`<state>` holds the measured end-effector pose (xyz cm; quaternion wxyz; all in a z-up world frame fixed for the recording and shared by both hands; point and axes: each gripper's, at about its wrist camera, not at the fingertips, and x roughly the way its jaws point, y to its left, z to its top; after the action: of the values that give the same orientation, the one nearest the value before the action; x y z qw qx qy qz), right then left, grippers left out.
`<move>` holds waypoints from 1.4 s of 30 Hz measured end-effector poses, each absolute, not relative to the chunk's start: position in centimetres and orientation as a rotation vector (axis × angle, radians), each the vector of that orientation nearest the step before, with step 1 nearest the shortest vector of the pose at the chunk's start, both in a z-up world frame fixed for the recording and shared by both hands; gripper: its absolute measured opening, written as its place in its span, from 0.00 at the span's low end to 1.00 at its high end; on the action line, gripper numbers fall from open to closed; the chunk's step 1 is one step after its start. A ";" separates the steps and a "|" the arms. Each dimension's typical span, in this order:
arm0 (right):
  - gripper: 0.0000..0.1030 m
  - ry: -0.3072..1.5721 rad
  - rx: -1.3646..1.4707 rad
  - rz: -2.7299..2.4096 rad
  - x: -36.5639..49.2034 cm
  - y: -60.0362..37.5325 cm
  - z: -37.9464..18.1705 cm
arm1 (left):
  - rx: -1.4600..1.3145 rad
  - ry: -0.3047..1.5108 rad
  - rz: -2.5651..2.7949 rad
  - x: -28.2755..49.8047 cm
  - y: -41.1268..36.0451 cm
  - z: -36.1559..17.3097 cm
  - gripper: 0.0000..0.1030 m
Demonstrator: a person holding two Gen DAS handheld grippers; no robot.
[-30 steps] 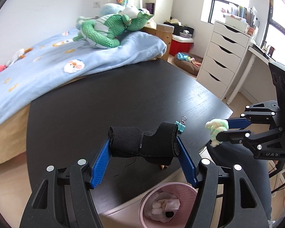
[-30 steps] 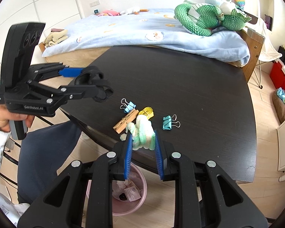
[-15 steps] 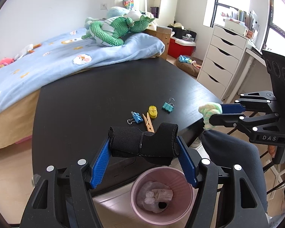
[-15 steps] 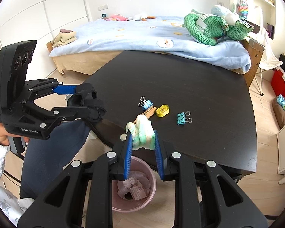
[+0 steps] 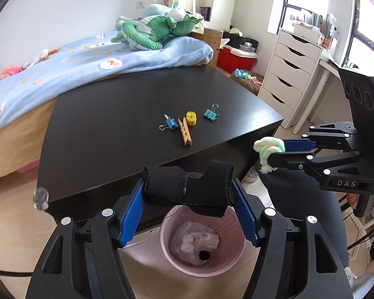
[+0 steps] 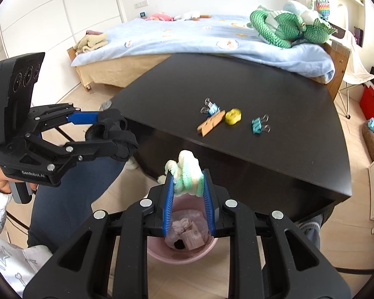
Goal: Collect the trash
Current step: 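Carry the brace with the left gripper over the wastebasket while the right gripper carries the glove, then open the right gripper to drop the glove into the wastebasket, then open the left gripper to drop the black brace into the wastebasket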
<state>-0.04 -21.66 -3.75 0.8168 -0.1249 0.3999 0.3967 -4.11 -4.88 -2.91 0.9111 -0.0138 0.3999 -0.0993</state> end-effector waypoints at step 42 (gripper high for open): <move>0.97 0.887 -0.199 0.776 0.0 -22.9 -4.5 | -0.034 0.837 -0.246 -6.4 -5.2 -2.9 0.64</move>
<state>-0.04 -22.93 -4.46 0.8268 -0.0939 0.4174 0.3652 -6.35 -5.25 -2.95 0.9062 -0.0163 0.4054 -0.1191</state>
